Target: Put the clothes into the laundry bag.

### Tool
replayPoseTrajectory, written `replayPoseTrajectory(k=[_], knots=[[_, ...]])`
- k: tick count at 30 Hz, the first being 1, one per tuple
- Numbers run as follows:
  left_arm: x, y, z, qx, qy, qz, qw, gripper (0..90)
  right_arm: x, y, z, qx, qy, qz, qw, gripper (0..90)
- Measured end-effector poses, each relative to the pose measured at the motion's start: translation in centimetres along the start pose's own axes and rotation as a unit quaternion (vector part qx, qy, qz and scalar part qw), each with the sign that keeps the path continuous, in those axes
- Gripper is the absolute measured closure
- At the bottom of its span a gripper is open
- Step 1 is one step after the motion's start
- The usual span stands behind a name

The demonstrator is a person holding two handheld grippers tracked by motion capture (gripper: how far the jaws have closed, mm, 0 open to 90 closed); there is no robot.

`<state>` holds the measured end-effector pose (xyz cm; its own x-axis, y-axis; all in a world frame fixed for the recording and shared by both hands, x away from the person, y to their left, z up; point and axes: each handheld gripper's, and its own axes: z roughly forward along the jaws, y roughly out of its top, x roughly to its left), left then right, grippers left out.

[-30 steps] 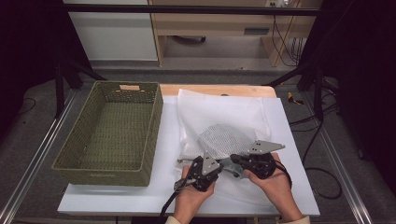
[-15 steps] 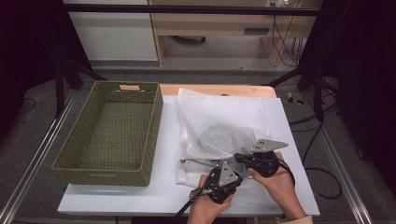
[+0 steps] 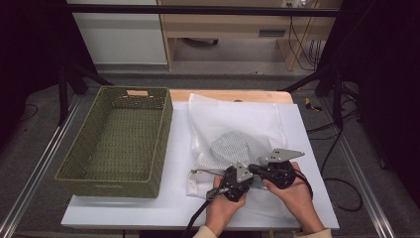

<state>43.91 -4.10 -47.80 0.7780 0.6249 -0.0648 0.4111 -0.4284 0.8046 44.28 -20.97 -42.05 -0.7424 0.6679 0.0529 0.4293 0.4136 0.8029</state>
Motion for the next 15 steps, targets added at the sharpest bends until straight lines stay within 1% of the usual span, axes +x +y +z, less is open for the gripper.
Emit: replayPoseTrajectory(k=[2, 9, 15], knots=[[0.3, 0.0, 0.2, -0.001, 0.004, -0.003, 1.0000, 90.0, 0.1, 0.0, 0.0, 0.001, 0.001, -0.001, 1.0000, 89.6], [0.7, 0.2, 0.6, -0.003, 0.023, 0.004, 0.9997, 90.0, 0.4, -0.1, 0.1, 0.007, 0.003, 0.000, 1.0000, 89.6], [1.3, 0.3, 0.8, -0.002, 0.032, 0.003, 0.9995, 90.0, 0.9, 0.0, 0.3, 0.015, 0.006, -0.004, 0.9999, 89.6]])
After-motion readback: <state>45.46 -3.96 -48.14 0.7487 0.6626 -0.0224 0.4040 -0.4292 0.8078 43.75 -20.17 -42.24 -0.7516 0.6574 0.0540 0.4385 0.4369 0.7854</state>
